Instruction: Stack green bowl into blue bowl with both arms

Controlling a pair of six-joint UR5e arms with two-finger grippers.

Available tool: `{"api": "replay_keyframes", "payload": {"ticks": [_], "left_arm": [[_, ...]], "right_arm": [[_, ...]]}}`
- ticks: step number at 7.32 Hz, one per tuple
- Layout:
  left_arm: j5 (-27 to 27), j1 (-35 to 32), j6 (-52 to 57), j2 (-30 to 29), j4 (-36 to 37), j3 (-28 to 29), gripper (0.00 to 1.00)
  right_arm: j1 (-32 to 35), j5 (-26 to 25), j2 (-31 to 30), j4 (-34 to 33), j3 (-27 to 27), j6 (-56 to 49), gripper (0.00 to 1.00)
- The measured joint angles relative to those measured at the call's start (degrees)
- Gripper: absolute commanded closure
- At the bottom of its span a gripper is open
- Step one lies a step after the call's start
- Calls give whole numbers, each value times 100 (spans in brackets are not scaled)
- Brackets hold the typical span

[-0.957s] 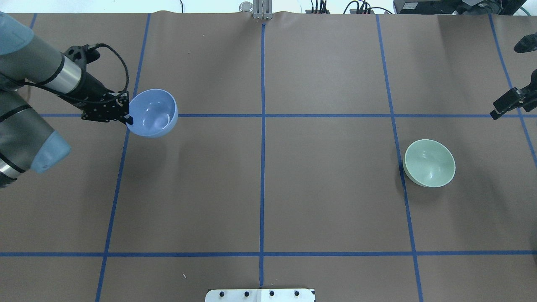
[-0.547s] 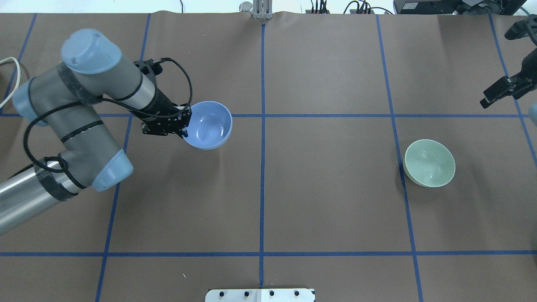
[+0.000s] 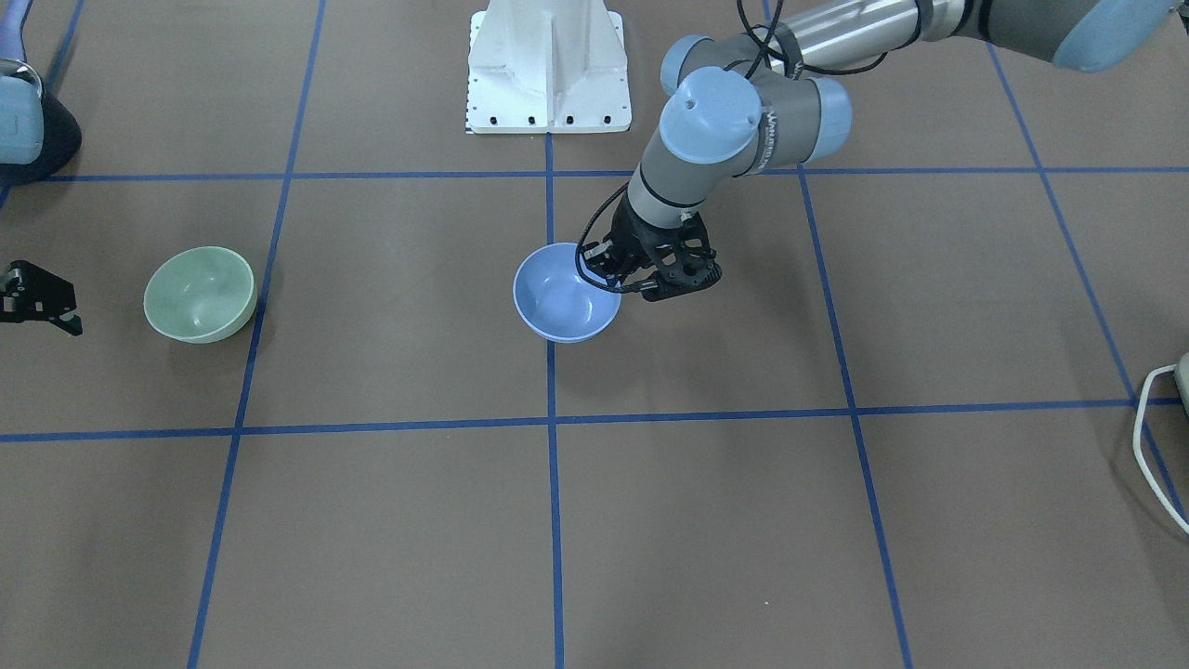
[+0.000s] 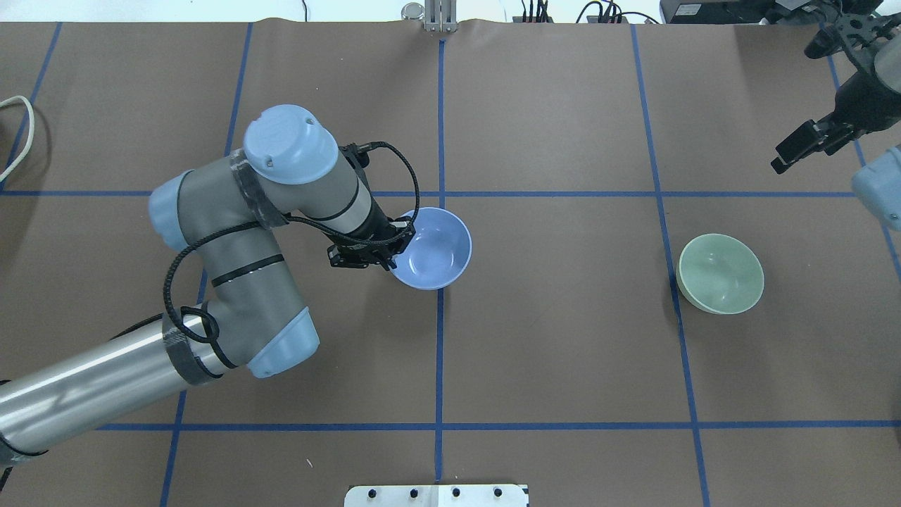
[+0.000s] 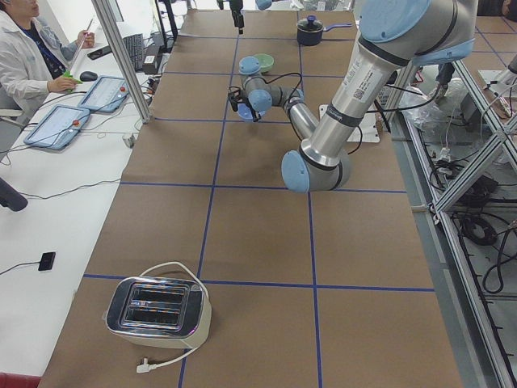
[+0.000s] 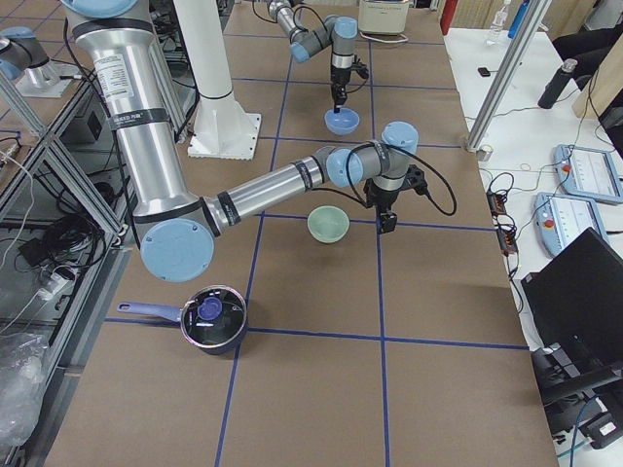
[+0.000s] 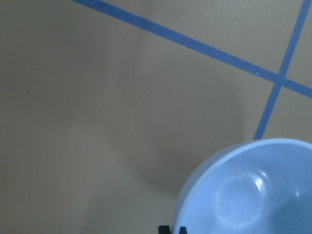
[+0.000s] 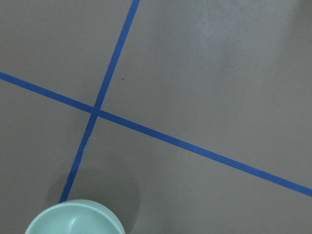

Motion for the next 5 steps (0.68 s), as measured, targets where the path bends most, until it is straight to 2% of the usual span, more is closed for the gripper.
{"api": "replay_keyframes", "payload": {"ticks": [2, 5], "left_arm": [[132, 122, -72, -221, -25, 273, 92], [149, 138, -56, -217, -43, 373, 90]], "right_arm": [[-248, 27, -35, -7, -21, 25, 0], [-310, 28, -53, -11, -26, 37, 0]]}}
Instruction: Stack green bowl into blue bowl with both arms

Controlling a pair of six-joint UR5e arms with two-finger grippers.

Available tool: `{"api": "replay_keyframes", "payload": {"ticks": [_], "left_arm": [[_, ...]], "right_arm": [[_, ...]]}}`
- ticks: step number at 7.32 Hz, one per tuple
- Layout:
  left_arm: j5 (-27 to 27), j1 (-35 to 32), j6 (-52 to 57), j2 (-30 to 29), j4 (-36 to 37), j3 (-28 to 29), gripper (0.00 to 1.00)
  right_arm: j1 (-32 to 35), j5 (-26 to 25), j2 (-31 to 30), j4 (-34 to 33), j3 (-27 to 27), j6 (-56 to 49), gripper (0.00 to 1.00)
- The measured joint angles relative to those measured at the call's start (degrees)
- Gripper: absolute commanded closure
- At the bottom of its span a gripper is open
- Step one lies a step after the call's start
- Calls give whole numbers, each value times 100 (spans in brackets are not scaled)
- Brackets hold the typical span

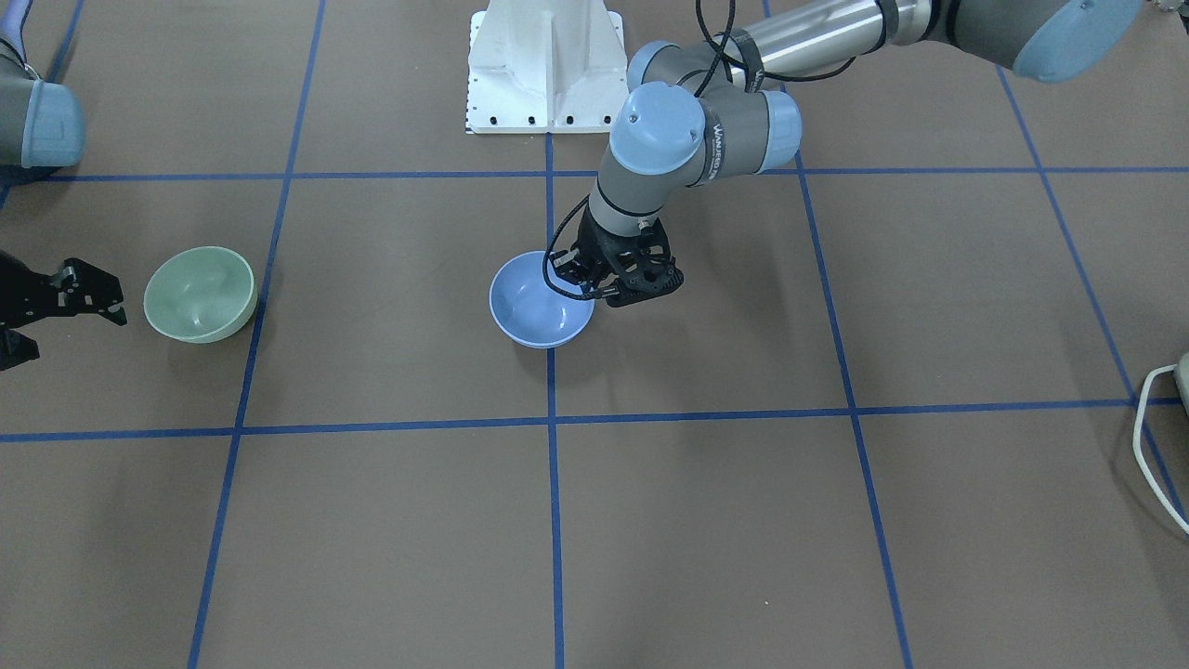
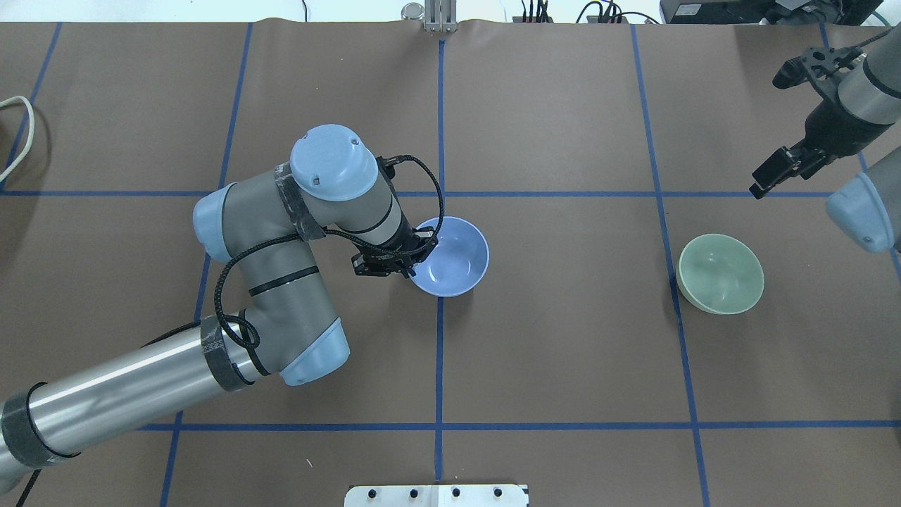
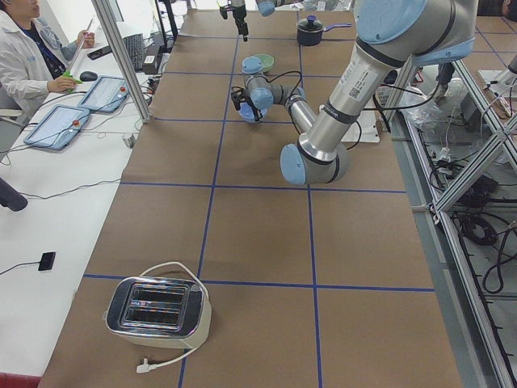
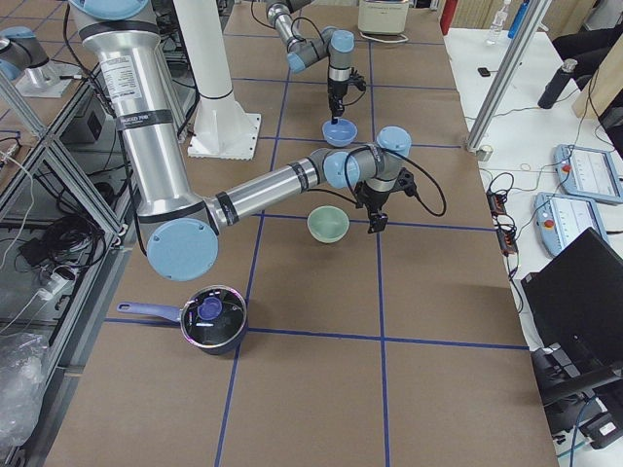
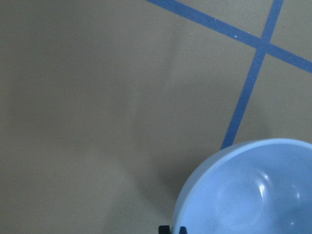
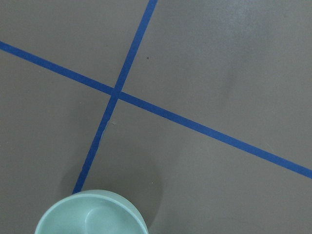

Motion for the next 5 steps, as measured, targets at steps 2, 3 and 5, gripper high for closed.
{"api": "replay_keyframes", "payload": {"ticks": [2, 3, 5], "left_arm": [[0, 0, 19, 11, -43, 66, 46], [1, 0, 38, 22, -142, 76, 14], [18, -30, 144, 37, -291, 48, 3]], "right_arm": [[-15, -1, -5, 6, 0, -9, 1], [-31, -1, -7, 7, 2, -13, 10], [-75, -1, -16, 7, 16, -24, 32]]}}
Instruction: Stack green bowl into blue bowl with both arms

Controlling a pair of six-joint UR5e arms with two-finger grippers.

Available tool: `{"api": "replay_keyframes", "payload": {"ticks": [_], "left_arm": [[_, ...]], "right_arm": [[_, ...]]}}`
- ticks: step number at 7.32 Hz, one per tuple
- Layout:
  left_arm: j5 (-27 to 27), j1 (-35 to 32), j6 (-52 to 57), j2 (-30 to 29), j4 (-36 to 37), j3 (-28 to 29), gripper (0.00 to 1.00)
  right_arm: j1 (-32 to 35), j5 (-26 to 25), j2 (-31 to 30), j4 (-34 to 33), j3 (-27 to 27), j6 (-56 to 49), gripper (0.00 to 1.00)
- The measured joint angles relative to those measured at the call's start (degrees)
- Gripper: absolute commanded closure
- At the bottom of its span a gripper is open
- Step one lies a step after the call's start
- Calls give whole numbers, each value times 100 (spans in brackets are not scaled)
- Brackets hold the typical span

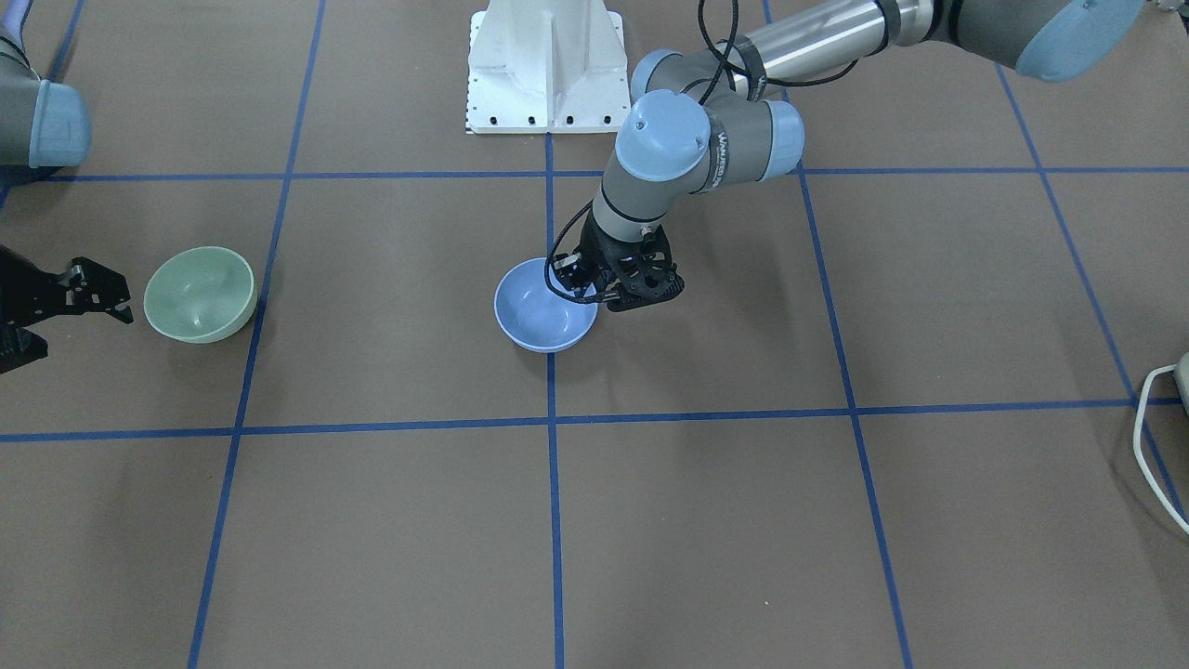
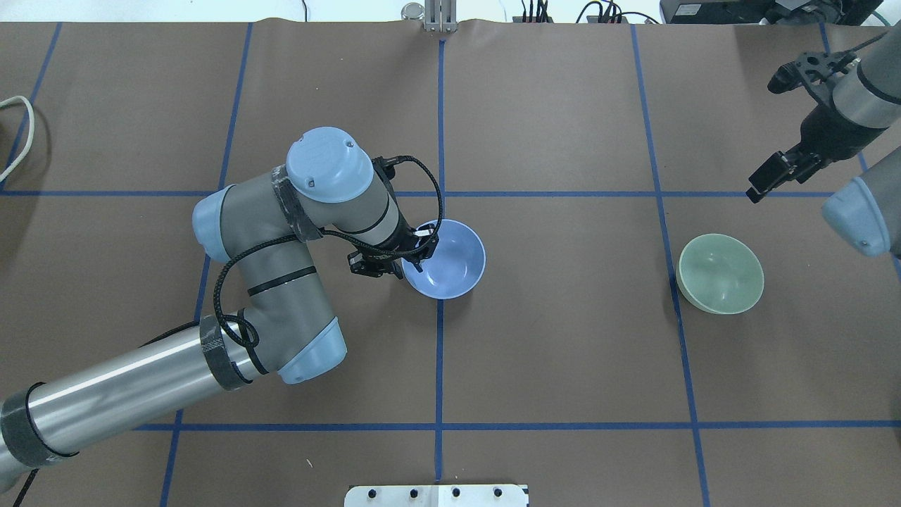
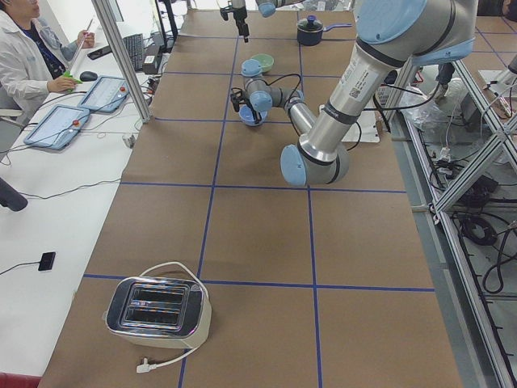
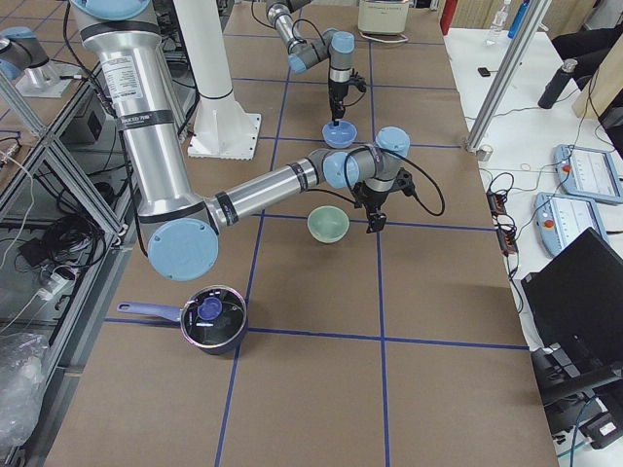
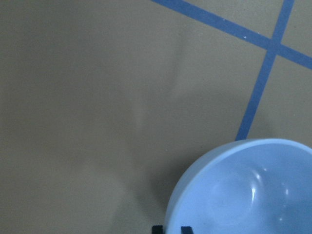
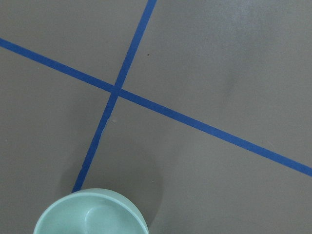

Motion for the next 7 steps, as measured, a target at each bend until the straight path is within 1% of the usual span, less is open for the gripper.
{"api": "replay_keyframes", "payload": {"ticks": [1, 2, 4, 5, 6, 7], "left_arm": [[3, -98, 44, 9, -8, -65, 3], [-65, -266, 122, 54, 5, -167, 3], [-471, -719, 473, 215, 25, -343, 3], [-630, -905, 612, 264, 32, -369, 3], [-704, -1025, 714, 288, 68, -375, 3], [-732, -1094, 795, 297, 122, -377, 3]], "right_arm": [[-29, 2, -73, 45, 26, -20, 32], [-84, 5, -293, 330, 48, -21, 32], [-250, 12, -811, 1340, -31, 213, 30], [-359, 11, -932, 1621, -58, 402, 25], [-445, 10, -1005, 1808, -69, 538, 22], [-499, 9, -1067, 1943, -71, 599, 22]]}}
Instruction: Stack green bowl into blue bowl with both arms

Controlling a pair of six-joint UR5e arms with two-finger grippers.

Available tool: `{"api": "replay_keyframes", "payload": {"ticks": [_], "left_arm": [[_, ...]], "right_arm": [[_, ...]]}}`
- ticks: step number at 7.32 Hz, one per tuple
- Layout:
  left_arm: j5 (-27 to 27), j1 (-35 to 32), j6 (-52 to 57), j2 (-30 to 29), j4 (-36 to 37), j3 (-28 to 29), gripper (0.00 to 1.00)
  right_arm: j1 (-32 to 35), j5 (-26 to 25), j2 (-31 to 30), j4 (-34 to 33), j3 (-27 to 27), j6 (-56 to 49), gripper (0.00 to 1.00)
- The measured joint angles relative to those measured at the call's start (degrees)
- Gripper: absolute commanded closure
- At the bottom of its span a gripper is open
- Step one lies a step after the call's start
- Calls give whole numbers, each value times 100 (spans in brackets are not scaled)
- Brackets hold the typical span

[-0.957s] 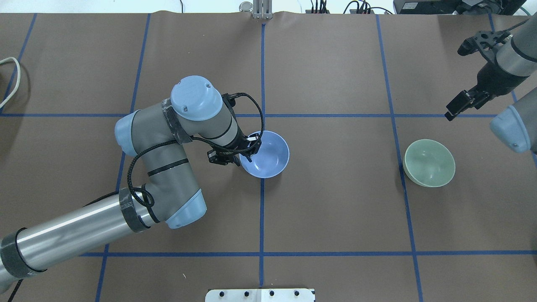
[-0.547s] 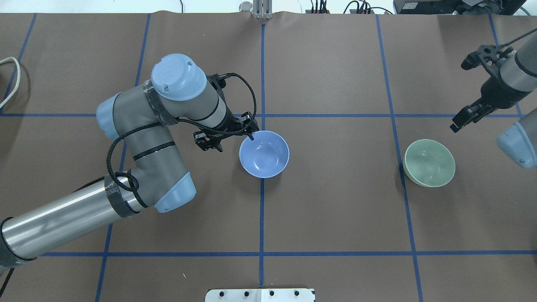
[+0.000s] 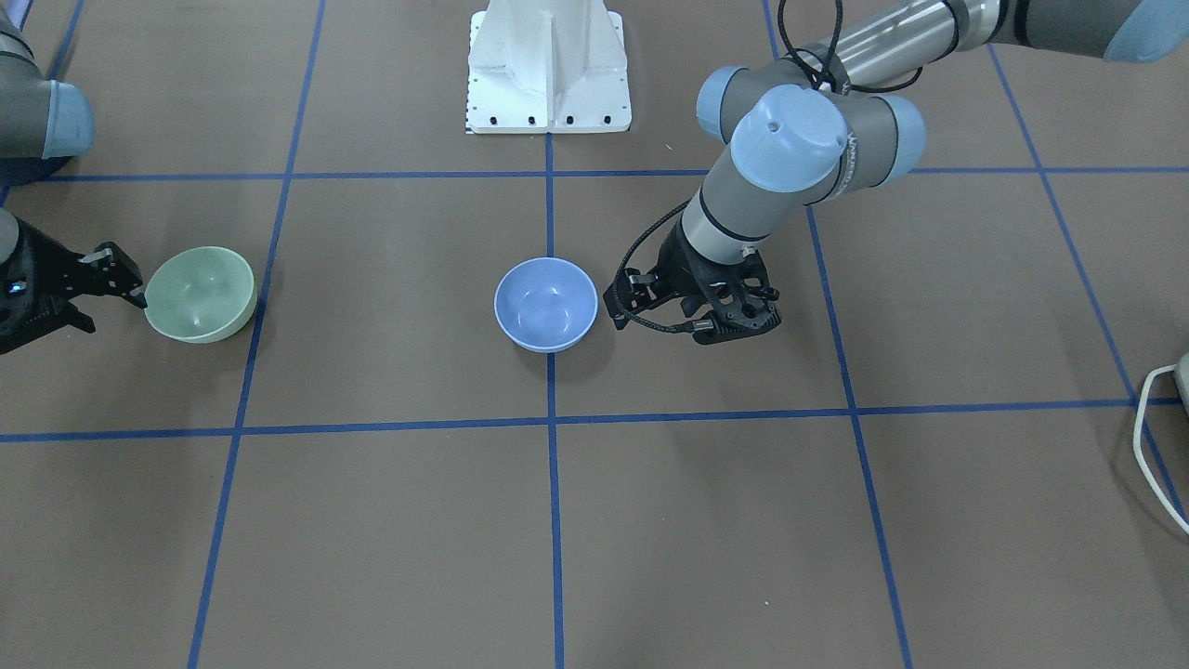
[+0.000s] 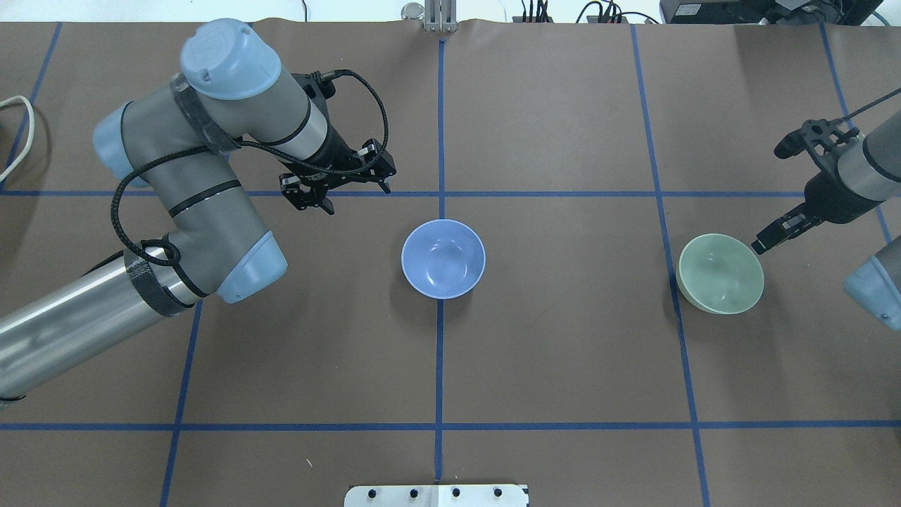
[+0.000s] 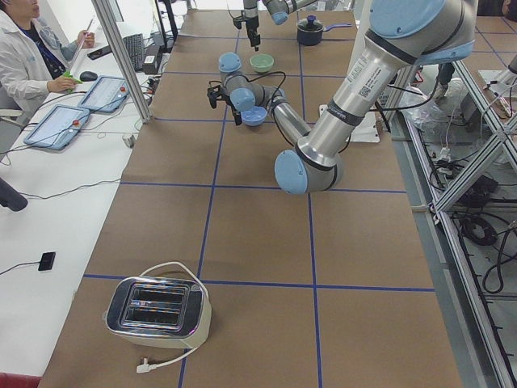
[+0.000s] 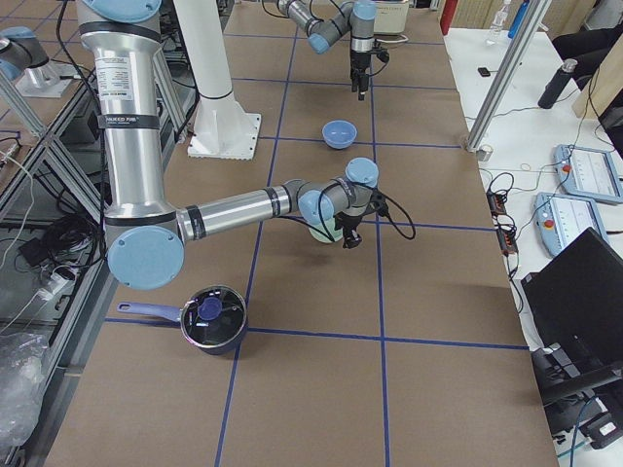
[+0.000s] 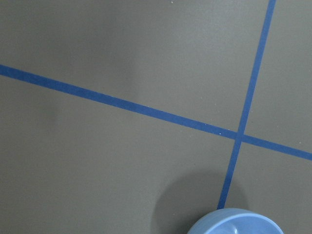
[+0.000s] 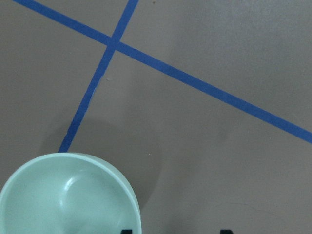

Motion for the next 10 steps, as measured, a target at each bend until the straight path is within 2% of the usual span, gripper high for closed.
{"api": "replay_keyframes", "payload": {"ticks": [3, 5, 8, 10], "left_arm": [[-22, -82, 110, 7, 46, -2, 3], [-23, -105, 126, 44, 42, -7, 3], [-23, -119, 167, 72, 39, -10, 3], [-22, -123, 224, 122, 39, -10, 3]], "right_arm": [[-221, 8, -114, 142, -21, 33, 23], [-415, -4, -64, 153, -96, 94, 29], [-588, -52, -7, 273, -251, 145, 83], [-604, -66, 58, 355, -329, 135, 87]]}}
